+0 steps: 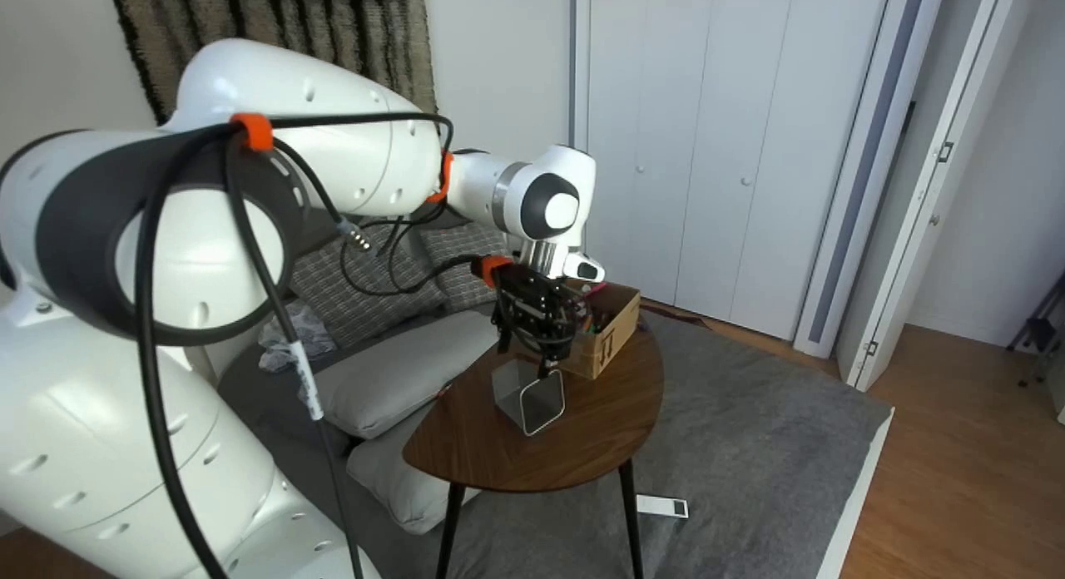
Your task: Place the basket upright
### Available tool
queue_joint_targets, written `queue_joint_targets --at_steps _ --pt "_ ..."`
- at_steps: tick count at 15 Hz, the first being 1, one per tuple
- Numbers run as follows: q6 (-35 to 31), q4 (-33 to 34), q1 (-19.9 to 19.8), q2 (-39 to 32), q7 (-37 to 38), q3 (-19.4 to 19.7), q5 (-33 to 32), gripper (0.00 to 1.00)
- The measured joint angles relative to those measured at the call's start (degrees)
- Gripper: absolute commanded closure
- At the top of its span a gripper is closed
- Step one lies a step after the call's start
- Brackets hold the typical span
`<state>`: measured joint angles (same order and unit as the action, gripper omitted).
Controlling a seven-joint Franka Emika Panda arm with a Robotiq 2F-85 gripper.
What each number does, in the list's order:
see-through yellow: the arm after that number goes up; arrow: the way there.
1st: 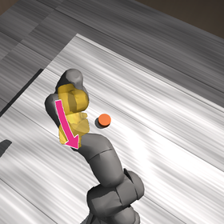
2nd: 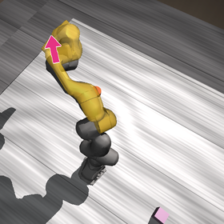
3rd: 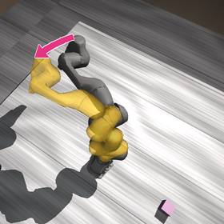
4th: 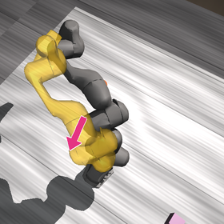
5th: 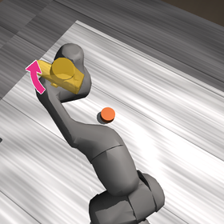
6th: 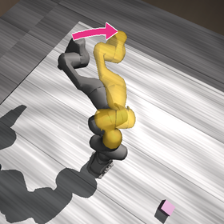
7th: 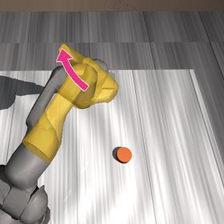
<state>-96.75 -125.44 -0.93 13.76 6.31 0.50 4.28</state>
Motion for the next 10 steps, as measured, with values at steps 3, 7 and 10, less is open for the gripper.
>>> queue_joint_targets --at_steps 3,7,10 --pt "0.03 0.06 -0.78 -1.46 -3.89 3.31 6.79 0.00" --pt "0.03 0.02 -1.31 -3.61 -7.17 5.59 15.44 0.00" --pt "-0.82 -0.09 -1.78 -5.49 -7.25 6.23 18.23 0.00"
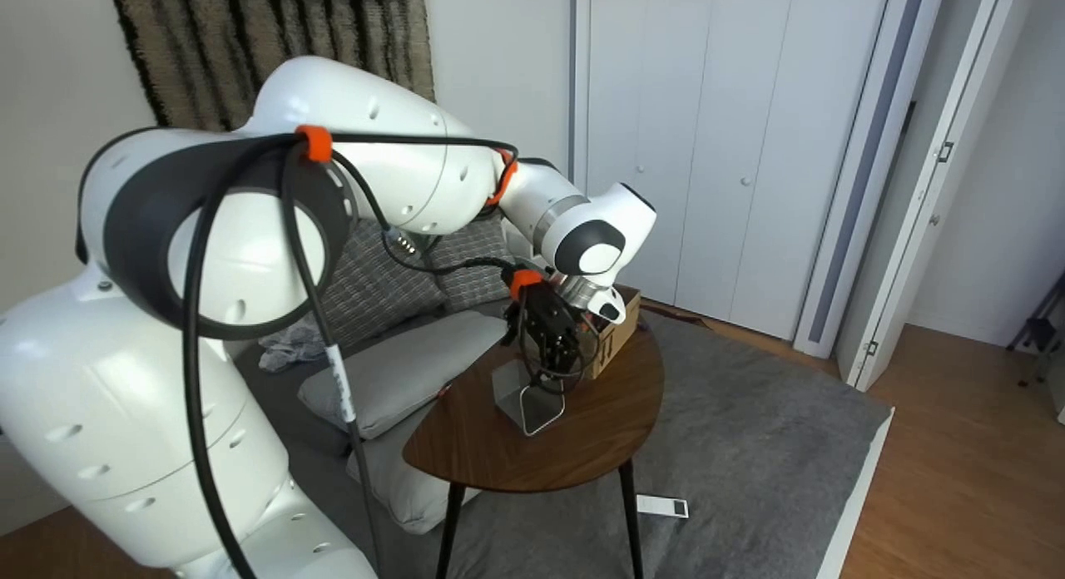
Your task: Place the basket upright
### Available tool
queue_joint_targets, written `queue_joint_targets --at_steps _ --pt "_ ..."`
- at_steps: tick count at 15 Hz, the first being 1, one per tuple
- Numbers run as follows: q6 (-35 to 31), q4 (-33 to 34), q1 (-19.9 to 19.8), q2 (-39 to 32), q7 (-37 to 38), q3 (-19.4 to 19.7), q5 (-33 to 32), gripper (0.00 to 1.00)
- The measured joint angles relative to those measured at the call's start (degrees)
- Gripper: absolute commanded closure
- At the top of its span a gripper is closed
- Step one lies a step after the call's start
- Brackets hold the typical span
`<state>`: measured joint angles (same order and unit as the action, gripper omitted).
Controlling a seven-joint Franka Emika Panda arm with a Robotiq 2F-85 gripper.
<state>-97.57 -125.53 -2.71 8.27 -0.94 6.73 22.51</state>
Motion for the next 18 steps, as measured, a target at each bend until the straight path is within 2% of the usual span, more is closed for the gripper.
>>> queue_joint_targets --at_steps 3,4,5,11,15,16,18 --pt "-1.39 -0.08 -1.06 -1.41 0.00 0.34 1.07 0.00" --pt "-1.46 -0.10 -1.32 -1.78 -0.01 0.45 1.54 0.25" --pt "-1.46 -0.12 -1.51 -2.17 -0.11 0.53 2.25 0.26" --pt "-0.70 -0.09 -1.98 -3.97 -2.28 1.13 7.70 0.70" --pt "0.80 0.69 -2.56 -3.99 -2.91 1.47 8.35 0.97" --pt "1.27 1.11 -2.56 -3.87 -2.91 1.47 8.23 1.00" --pt "1.94 1.84 -2.52 -3.38 -2.80 1.29 7.90 1.00"
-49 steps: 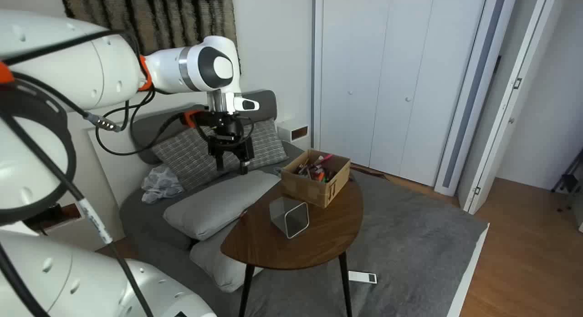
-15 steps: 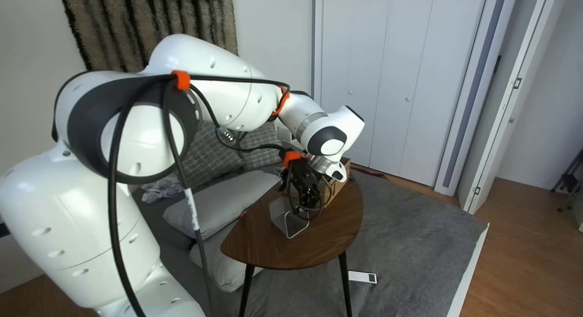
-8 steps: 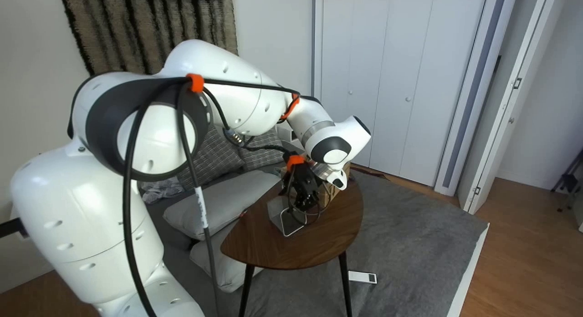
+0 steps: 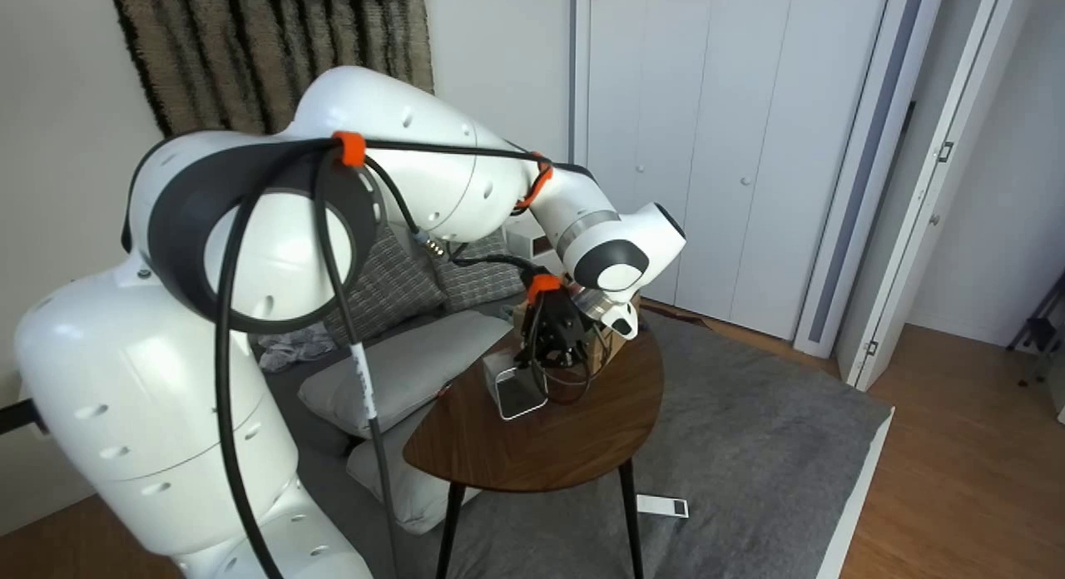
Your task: Place the basket upright
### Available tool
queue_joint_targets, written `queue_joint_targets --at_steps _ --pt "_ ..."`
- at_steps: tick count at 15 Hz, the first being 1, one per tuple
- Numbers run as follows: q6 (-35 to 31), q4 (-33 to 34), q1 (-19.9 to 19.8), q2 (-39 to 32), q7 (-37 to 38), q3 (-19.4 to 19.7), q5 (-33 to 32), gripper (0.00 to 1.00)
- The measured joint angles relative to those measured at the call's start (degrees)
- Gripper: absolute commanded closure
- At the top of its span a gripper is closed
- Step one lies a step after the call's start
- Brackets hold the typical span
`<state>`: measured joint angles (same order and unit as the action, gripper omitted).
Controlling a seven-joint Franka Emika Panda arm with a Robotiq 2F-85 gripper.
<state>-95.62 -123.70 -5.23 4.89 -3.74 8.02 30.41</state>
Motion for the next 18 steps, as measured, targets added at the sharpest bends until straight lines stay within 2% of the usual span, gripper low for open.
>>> queue_joint_targets --at_steps 3,4,6,10,15,16,18 --pt "0.79 1.09 0.22 0.94 0.37 -0.77 -0.64 1.00" --pt "0.83 1.35 0.29 1.24 0.69 -1.11 -1.24 0.74" --pt "0.83 1.69 0.35 1.71 2.09 -1.69 -3.34 0.67" --pt "0.60 1.45 -0.24 1.95 5.56 -1.49 -8.47 0.39" --pt "0.60 -0.34 -0.60 0.36 5.06 -0.78 -4.59 0.04" --pt "0.58 -0.67 -0.58 -0.13 4.82 -0.78 -3.21 0.00" --pt "0.48 -1.19 -0.57 -1.20 3.86 -0.78 0.27 0.02"
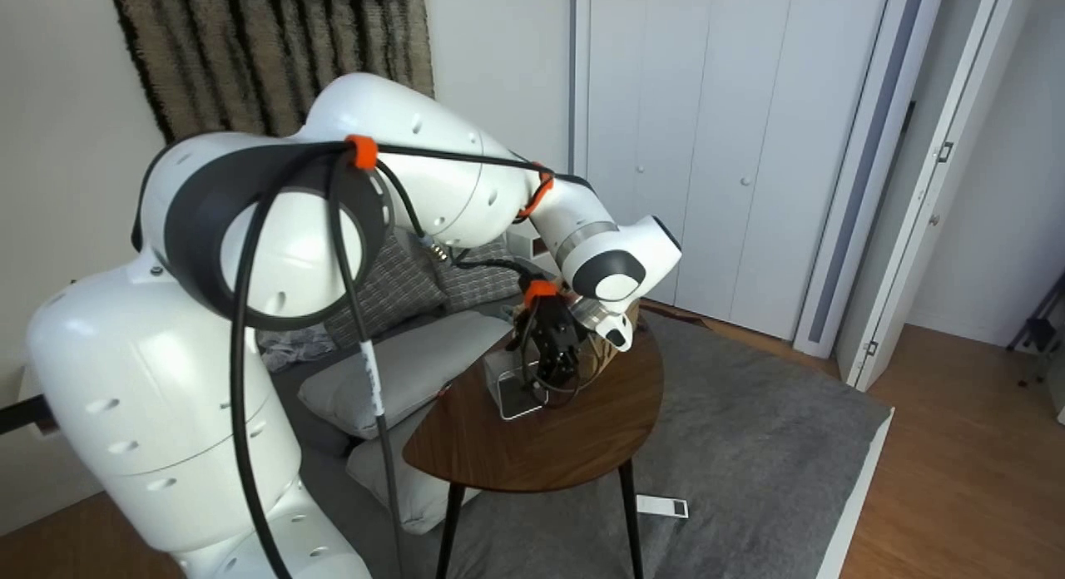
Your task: Place the basket upright
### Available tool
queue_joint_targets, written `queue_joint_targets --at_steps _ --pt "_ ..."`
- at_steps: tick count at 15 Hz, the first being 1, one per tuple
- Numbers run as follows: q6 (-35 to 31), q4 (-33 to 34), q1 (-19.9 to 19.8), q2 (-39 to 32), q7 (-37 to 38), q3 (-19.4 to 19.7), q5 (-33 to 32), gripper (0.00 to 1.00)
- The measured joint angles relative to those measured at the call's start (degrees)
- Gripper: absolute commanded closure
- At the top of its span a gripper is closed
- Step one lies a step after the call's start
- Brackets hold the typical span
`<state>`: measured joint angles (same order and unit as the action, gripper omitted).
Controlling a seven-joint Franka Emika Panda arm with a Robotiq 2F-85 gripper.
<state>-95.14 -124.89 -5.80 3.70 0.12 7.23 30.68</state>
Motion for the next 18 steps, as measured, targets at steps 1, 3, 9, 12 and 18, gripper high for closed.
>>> queue_joint_targets --at_steps 1,3,9,12,18 --pt "0.00 -0.32 0.01 -0.53 -0.60 0.00 1.87 0.27" --pt "-0.07 -1.04 0.02 -1.41 -1.66 -0.03 5.07 0.29" --pt "-1.95 -2.15 0.02 -3.11 -4.02 -0.09 10.52 0.72" --pt "-2.57 -2.32 0.02 -3.11 -4.23 -0.09 10.67 0.92" --pt "-2.83 -1.03 0.05 -0.76 -3.32 -0.44 8.48 0.98"
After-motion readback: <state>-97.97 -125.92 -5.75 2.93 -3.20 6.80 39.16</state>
